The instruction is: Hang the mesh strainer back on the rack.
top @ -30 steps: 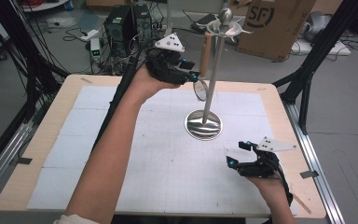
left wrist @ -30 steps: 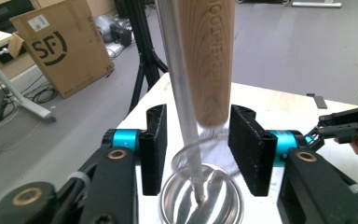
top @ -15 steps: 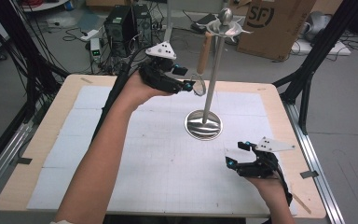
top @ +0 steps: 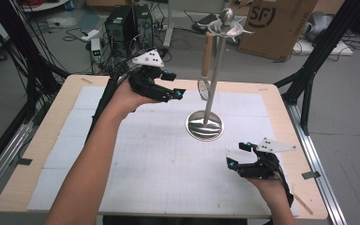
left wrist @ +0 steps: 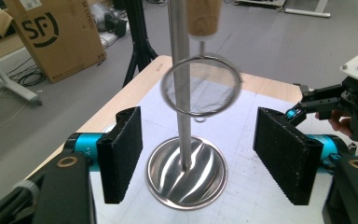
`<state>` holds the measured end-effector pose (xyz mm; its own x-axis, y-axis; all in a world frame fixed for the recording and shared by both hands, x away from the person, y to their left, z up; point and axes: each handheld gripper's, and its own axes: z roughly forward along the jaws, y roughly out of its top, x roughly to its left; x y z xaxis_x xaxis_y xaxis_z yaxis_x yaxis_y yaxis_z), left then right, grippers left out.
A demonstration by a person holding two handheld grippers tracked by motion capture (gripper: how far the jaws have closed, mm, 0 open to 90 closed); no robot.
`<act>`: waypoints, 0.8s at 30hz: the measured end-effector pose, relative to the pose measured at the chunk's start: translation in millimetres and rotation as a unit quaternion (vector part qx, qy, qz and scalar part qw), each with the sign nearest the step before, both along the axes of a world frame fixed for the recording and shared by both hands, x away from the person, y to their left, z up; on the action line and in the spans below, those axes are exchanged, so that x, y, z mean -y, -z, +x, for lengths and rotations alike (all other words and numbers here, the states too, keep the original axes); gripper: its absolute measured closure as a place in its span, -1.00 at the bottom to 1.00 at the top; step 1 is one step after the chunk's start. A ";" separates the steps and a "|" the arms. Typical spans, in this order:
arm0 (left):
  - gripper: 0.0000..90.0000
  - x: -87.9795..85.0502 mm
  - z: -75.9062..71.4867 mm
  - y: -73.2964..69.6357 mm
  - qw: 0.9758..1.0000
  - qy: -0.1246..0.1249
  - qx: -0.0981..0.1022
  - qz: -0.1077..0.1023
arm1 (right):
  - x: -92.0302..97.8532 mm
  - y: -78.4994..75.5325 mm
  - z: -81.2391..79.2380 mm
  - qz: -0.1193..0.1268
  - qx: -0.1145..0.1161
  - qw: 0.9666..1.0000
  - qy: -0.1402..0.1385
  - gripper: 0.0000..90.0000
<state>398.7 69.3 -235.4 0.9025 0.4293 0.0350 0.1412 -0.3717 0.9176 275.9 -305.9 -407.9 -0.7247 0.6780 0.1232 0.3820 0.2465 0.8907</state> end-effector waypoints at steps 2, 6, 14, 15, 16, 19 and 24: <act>-0.29 -2.4 -2.4 1.1 1.000 0.001 0.002 -0.003 | 0.8 -0.5 -0.2 0.002 0.001 1.000 0.001 -0.62; -0.37 -6.4 -6.6 2.0 1.000 0.001 0.005 -0.011 | 0.7 -0.6 -0.2 0.001 0.003 1.000 0.001 -0.62; -0.44 -16.2 -15.6 6.0 1.000 0.011 0.007 -0.020 | -0.8 -0.2 -0.3 0.001 0.000 1.000 -0.001 -0.62; -0.45 -18.1 -16.8 7.6 1.000 0.010 0.007 -0.020 | -0.7 -0.3 -0.3 0.001 0.000 1.000 0.000 -0.62; -0.45 -19.3 -17.6 8.5 1.000 0.010 0.008 -0.020 | -0.2 -0.3 -0.2 0.001 0.002 1.000 0.001 -0.62; -0.52 -23.8 -21.6 12.5 1.000 0.011 0.005 -0.024 | -0.4 -0.1 -0.2 0.001 0.000 1.000 0.000 -0.62; -0.57 -30.5 -29.2 14.7 0.999 0.016 0.011 -0.030 | -1.2 0.8 0.0 0.000 -0.003 1.000 0.000 -0.62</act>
<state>369.5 99.8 -250.1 0.9155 0.4013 0.0295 0.1098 -0.3198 0.9411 275.9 -304.7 -408.7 -0.7243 0.6777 0.1271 0.3872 0.2474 0.8882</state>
